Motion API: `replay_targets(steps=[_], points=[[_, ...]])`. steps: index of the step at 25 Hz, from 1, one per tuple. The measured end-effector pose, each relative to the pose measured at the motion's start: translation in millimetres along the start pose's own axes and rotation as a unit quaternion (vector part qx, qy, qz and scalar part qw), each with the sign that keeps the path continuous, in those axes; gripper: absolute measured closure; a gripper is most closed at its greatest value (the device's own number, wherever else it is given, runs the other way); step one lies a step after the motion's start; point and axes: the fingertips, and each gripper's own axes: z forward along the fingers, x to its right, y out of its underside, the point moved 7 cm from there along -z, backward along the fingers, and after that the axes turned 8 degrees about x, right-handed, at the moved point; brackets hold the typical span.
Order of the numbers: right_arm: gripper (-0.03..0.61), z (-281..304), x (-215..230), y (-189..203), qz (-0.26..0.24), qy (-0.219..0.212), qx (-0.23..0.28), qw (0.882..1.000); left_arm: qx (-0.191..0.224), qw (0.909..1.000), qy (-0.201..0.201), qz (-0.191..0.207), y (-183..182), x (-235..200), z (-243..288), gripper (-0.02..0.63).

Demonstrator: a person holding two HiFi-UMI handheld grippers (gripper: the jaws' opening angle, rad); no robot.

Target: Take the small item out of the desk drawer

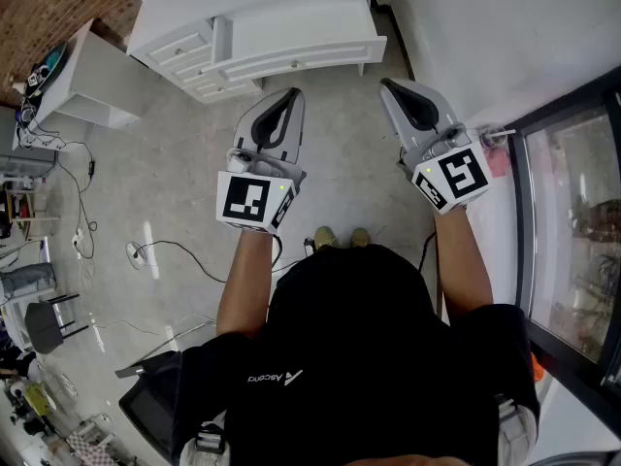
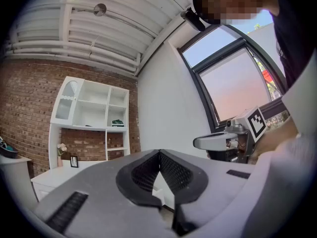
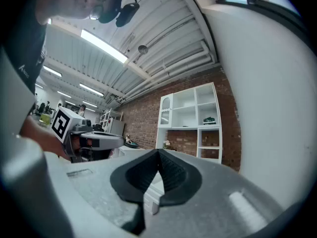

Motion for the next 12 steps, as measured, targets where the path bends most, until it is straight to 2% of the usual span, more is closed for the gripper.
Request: replay_targets(steps=[12], points=[[0.577,-5,11,-3,0.004,-0.011,0.019,1.0,-0.001,1.0,-0.007,0.004,1,8,10,0.615]])
